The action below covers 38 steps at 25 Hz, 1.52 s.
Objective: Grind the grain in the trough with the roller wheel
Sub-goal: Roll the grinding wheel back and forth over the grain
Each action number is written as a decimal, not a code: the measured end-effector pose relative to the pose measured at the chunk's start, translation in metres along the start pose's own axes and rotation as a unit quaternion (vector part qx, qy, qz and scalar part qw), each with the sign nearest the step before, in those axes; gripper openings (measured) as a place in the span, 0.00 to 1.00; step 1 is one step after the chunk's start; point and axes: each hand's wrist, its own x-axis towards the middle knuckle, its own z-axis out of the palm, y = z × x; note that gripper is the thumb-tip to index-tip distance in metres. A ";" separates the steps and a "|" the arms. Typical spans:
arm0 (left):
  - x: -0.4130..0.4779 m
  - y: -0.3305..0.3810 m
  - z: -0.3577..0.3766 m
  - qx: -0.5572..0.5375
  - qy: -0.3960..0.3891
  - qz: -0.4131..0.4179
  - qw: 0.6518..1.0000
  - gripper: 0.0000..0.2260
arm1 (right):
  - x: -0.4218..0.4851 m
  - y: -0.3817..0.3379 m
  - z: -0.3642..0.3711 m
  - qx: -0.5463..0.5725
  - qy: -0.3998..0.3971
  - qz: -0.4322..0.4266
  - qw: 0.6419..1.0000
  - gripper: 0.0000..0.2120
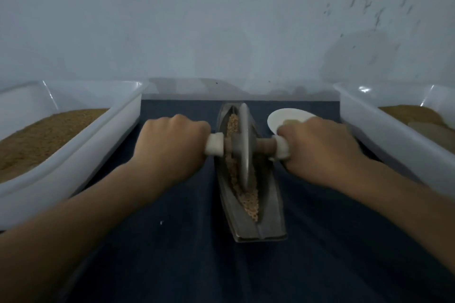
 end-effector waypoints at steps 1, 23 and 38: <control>-0.011 -0.003 -0.005 -0.007 0.038 0.019 0.999 0.15 | -0.015 0.001 -0.006 -0.006 0.043 -0.019 0.999 0.13; 0.035 0.017 -0.007 0.007 -0.118 -0.081 0.990 0.02 | 0.034 -0.012 -0.001 0.049 -0.105 0.085 0.990 0.04; 0.036 0.013 -0.005 -0.029 -0.148 -0.096 0.984 0.03 | 0.035 -0.011 -0.008 0.041 -0.122 0.087 0.988 0.03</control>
